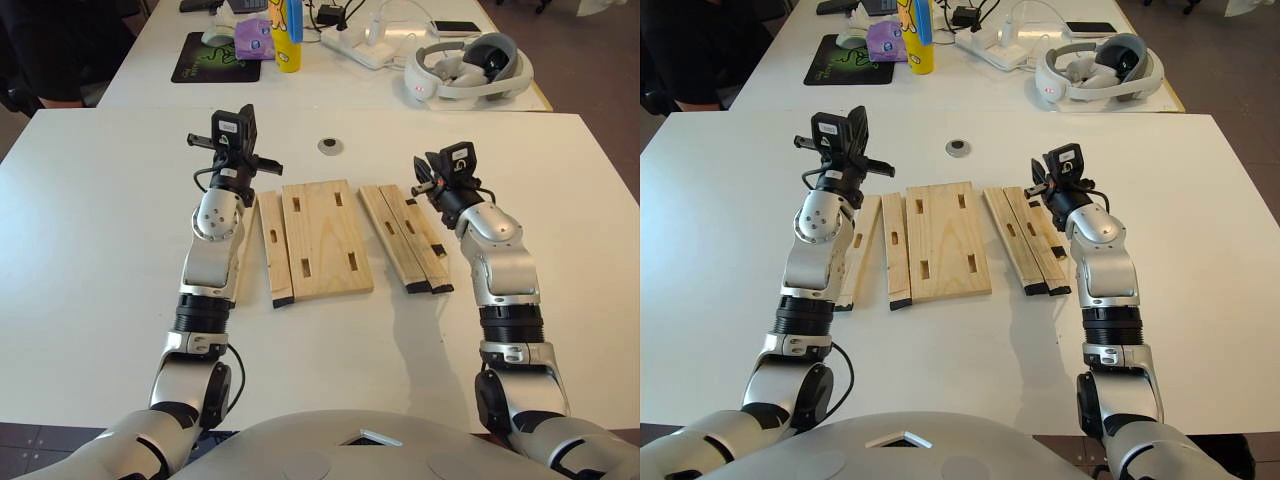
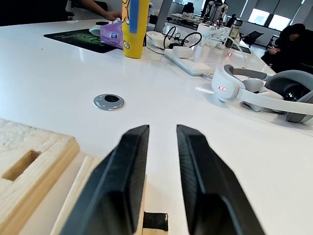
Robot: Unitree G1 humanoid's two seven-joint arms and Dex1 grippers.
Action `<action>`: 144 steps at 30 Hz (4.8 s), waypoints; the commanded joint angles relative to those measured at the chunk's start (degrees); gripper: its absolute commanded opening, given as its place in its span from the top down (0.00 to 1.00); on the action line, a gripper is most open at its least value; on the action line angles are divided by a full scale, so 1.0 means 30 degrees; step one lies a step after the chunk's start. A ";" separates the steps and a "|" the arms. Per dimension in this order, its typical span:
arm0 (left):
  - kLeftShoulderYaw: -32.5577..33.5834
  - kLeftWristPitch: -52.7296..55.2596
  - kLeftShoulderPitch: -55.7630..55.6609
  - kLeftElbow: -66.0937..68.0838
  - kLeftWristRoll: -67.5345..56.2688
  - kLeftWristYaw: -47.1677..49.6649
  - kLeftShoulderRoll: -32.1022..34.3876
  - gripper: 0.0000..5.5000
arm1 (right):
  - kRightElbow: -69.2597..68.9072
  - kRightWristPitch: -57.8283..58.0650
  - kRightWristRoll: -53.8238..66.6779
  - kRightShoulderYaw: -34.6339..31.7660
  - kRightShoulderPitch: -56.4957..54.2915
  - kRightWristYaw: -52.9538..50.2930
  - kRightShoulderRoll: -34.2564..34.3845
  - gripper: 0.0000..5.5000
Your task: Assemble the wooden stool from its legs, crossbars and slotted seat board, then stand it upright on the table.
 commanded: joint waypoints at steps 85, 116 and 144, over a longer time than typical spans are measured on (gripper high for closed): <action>0.0312 0.0702 0.0876 -0.0979 -0.0192 0.0253 -0.0250 1.00 | 0.3384 0.5469 -0.0273 0.1787 0.0494 0.3853 -0.4451 0.80; 0.3684 1.6770 -0.0481 -0.5199 -2.1725 -1.2229 0.3305 0.44 | -0.5714 1.2911 2.0186 -0.3972 0.0074 0.6776 -0.0886 0.92; 0.3042 1.9264 0.0001 -0.6131 -2.4702 -1.1520 0.3136 0.70 | -0.7050 1.3444 2.2195 -0.2547 0.1400 0.8220 -0.2575 0.92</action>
